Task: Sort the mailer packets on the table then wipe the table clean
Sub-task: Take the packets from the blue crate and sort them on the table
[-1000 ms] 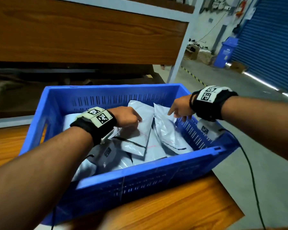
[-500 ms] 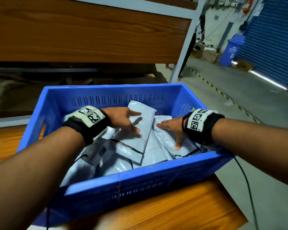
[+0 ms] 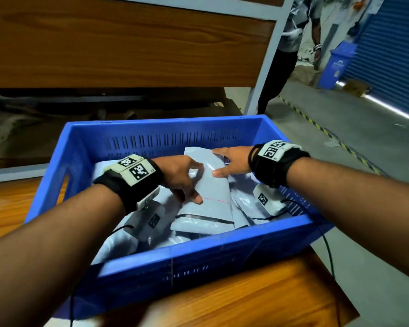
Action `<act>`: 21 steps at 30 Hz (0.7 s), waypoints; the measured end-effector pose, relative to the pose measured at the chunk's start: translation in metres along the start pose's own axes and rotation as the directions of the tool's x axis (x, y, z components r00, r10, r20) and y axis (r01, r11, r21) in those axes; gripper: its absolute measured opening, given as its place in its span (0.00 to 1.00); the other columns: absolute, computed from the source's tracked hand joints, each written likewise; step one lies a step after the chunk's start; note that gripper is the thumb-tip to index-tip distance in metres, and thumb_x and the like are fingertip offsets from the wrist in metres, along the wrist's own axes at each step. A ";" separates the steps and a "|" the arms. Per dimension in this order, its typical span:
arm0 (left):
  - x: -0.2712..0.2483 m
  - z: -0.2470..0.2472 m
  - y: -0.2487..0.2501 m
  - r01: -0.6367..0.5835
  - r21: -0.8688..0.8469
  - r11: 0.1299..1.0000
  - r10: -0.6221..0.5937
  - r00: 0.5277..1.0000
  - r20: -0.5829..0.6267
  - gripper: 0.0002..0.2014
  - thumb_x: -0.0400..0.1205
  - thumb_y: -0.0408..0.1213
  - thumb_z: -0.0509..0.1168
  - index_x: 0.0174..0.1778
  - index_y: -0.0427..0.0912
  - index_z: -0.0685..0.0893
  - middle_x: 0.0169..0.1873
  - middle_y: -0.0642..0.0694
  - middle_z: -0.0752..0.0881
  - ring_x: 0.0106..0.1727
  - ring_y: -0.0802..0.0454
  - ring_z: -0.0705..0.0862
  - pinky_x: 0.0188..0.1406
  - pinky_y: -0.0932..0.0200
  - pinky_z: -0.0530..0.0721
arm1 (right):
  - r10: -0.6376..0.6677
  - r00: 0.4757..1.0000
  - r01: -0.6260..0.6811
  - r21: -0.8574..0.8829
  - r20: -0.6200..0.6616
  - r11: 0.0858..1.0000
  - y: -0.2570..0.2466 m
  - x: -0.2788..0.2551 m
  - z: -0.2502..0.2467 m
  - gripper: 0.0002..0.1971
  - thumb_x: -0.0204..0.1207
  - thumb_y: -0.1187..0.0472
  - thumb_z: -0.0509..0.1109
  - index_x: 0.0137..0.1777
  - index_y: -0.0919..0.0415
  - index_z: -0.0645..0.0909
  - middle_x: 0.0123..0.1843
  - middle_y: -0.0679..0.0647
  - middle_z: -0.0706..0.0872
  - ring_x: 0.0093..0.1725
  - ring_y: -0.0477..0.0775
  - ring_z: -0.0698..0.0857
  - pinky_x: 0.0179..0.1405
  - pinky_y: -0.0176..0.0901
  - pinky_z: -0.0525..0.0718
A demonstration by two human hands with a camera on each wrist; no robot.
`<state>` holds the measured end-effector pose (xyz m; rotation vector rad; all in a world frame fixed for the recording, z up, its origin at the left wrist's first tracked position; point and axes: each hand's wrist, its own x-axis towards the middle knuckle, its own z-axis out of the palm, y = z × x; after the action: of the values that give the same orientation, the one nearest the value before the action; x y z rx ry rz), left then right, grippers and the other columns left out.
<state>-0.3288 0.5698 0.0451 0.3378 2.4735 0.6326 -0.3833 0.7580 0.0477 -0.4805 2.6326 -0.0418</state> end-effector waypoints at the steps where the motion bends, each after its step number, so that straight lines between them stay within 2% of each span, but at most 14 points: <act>1: -0.001 -0.003 -0.002 -0.005 -0.025 1.000 0.004 1.000 -0.025 0.46 0.68 0.41 0.81 0.80 0.43 0.66 0.55 0.42 0.89 0.44 0.47 0.90 0.55 0.54 0.86 | -0.009 1.000 0.010 -0.035 0.013 0.999 -0.003 0.002 0.002 0.42 0.77 0.37 0.65 0.85 0.53 0.52 0.83 0.52 0.63 0.79 0.55 0.67 0.75 0.44 0.62; 3: -0.003 -0.008 -0.008 0.000 -0.027 1.000 -0.002 0.997 -0.080 0.45 0.68 0.39 0.81 0.80 0.44 0.67 0.65 0.41 0.83 0.47 0.42 0.90 0.55 0.49 0.87 | -0.022 0.999 0.024 -0.073 0.028 0.997 -0.004 0.007 0.005 0.42 0.78 0.38 0.65 0.86 0.51 0.50 0.85 0.52 0.59 0.82 0.55 0.62 0.77 0.45 0.59; 4: -0.004 -0.010 -0.011 0.009 0.010 1.000 -0.008 0.995 -0.094 0.43 0.68 0.40 0.81 0.79 0.44 0.69 0.66 0.40 0.81 0.50 0.40 0.89 0.54 0.48 0.87 | -0.025 0.999 0.028 -0.075 0.038 0.997 -0.004 0.008 0.005 0.42 0.78 0.38 0.65 0.86 0.49 0.49 0.85 0.51 0.59 0.82 0.55 0.62 0.77 0.45 0.58; 6: -0.003 -0.010 -0.018 0.053 0.173 0.984 -0.034 0.994 -0.108 0.44 0.67 0.47 0.80 0.78 0.46 0.69 0.69 0.40 0.77 0.62 0.38 0.82 0.62 0.47 0.82 | -0.041 0.997 0.045 -0.063 0.064 0.997 -0.003 0.010 0.004 0.42 0.78 0.39 0.66 0.85 0.45 0.48 0.84 0.51 0.61 0.81 0.56 0.63 0.77 0.46 0.59; 7: -0.002 -0.008 -0.020 0.084 0.254 0.963 -0.058 0.992 -0.109 0.49 0.66 0.53 0.80 0.80 0.47 0.65 0.71 0.38 0.72 0.68 0.38 0.77 0.67 0.45 0.77 | -0.050 0.996 0.054 -0.058 0.072 0.997 -0.003 0.010 0.004 0.42 0.78 0.40 0.67 0.85 0.44 0.48 0.84 0.51 0.62 0.81 0.56 0.64 0.77 0.46 0.60; 9: 0.001 -0.003 -0.022 0.153 0.339 0.928 -0.130 0.987 -0.091 0.61 0.62 0.63 0.78 0.84 0.49 0.49 0.77 0.35 0.60 0.76 0.34 0.65 0.75 0.41 0.68 | -0.074 0.995 0.076 -0.027 0.064 0.997 -0.001 0.009 0.003 0.43 0.76 0.40 0.69 0.85 0.43 0.48 0.84 0.50 0.62 0.81 0.55 0.64 0.77 0.46 0.59; 11: 0.003 0.002 -0.020 0.183 0.366 0.912 -0.164 0.983 -0.084 0.67 0.61 0.66 0.76 0.84 0.50 0.39 0.82 0.36 0.44 0.82 0.32 0.52 0.80 0.37 0.58 | -0.091 0.996 0.091 0.033 0.014 0.995 0.005 0.008 0.001 0.45 0.74 0.39 0.71 0.85 0.43 0.49 0.84 0.48 0.60 0.82 0.53 0.62 0.78 0.45 0.58; 13: 0.002 0.000 -0.017 0.176 0.371 0.912 -0.162 0.984 -0.068 0.67 0.62 0.64 0.77 0.84 0.50 0.35 0.82 0.39 0.32 0.83 0.34 0.39 0.81 0.37 0.49 | -0.083 0.997 0.083 0.112 -0.002 0.990 0.016 0.007 -0.003 0.46 0.72 0.40 0.73 0.85 0.43 0.50 0.85 0.46 0.59 0.82 0.52 0.61 0.79 0.45 0.57; 15: -0.001 -0.007 -0.014 0.136 0.383 0.914 -0.133 0.990 -0.035 0.62 0.69 0.57 0.75 0.84 0.48 0.35 0.81 0.40 0.29 0.82 0.38 0.32 0.80 0.37 0.46 | -0.045 0.998 0.040 0.128 0.040 0.991 0.031 0.003 -0.006 0.48 0.71 0.41 0.75 0.84 0.40 0.50 0.85 0.46 0.58 0.83 0.53 0.61 0.79 0.47 0.57; 17: -0.001 -0.009 -0.011 0.080 0.343 0.936 -0.079 0.997 -0.017 0.55 0.75 0.51 0.72 0.84 0.48 0.36 0.81 0.42 0.28 0.82 0.41 0.30 0.81 0.33 0.45 | 0.020 0.991 -0.025 0.037 0.132 0.999 0.042 -0.001 -0.005 0.51 0.67 0.42 0.78 0.84 0.37 0.48 0.85 0.46 0.57 0.83 0.54 0.60 0.79 0.51 0.57; 19: 0.002 -0.001 -0.007 0.037 0.300 0.953 -0.032 0.999 -0.022 0.57 0.73 0.57 0.72 0.83 0.50 0.34 0.81 0.44 0.28 0.82 0.42 0.29 0.79 0.30 0.41 | 0.069 0.966 -0.047 -0.091 0.250 0.995 0.044 -0.002 0.005 0.56 0.65 0.45 0.81 0.85 0.40 0.46 0.86 0.48 0.55 0.83 0.54 0.58 0.79 0.50 0.56; 21: 0.007 0.014 -0.003 0.031 0.332 0.943 -0.033 0.999 0.000 0.63 0.67 0.65 0.73 0.83 0.52 0.32 0.81 0.42 0.29 0.82 0.39 0.31 0.79 0.29 0.42 | 0.088 0.945 -0.026 -0.196 0.315 0.980 0.042 0.004 0.022 0.60 0.65 0.45 0.82 0.85 0.45 0.40 0.87 0.50 0.47 0.85 0.54 0.52 0.81 0.49 0.52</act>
<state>-0.3270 0.5752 0.0303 0.4244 2.5725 0.1952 -0.3907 0.7971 0.0217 -0.4325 2.3346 0.2856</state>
